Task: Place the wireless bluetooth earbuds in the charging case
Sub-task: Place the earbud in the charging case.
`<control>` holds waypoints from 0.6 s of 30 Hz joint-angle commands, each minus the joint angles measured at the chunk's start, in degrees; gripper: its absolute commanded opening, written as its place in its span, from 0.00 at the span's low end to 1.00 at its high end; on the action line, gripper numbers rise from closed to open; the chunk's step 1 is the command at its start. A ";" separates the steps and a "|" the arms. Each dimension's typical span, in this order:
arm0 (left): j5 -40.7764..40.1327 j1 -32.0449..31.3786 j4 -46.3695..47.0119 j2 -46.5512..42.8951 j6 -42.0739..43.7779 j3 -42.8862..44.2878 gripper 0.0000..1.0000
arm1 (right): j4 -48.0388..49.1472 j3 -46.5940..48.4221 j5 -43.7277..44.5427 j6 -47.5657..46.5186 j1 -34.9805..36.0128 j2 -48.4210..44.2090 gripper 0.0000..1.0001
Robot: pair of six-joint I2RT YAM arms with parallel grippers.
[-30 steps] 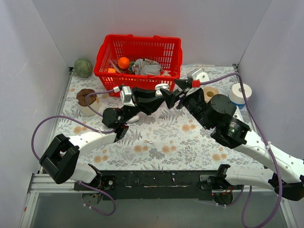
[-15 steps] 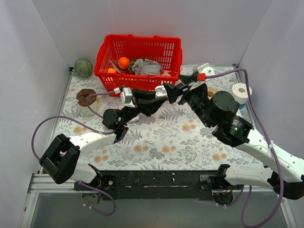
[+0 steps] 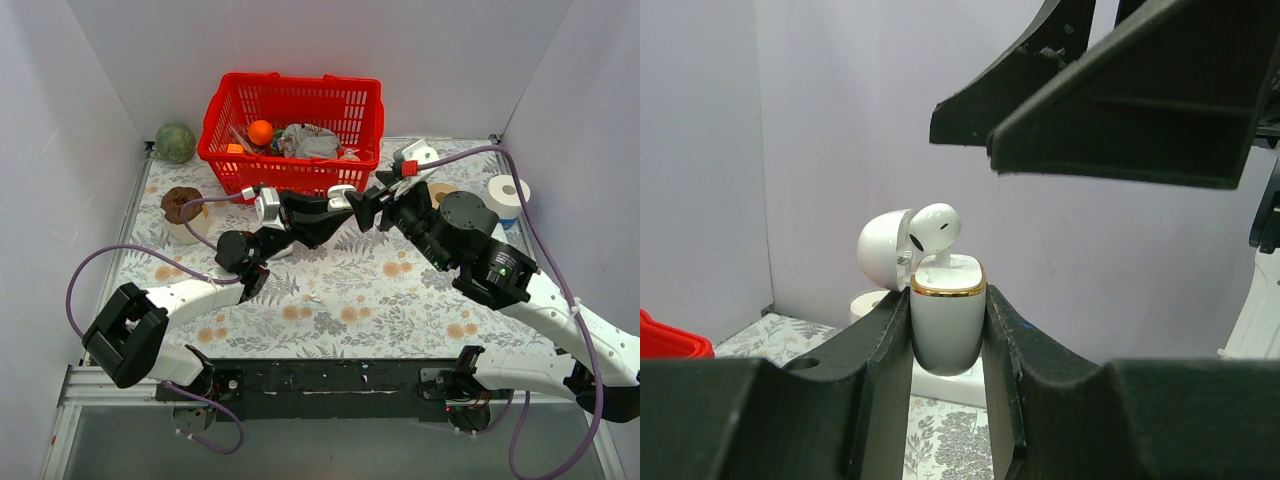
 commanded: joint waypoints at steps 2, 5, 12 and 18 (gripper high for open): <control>0.47 0.21 7.88 -2.41 0.86 0.13 0.00 | -1.55 1.90 -2.68 -0.33 -0.07 -0.21 0.75; 0.47 0.12 7.79 -2.41 0.86 0.13 0.00 | -2.78 2.69 -1.45 -0.68 -0.07 0.76 0.75; 0.83 0.21 7.88 -2.49 0.68 0.22 0.00 | -2.96 2.69 0.74 -0.59 -0.33 1.64 0.75; 0.91 0.21 7.97 -2.85 0.68 0.05 0.00 | -2.61 2.78 1.80 0.02 -0.86 1.90 0.75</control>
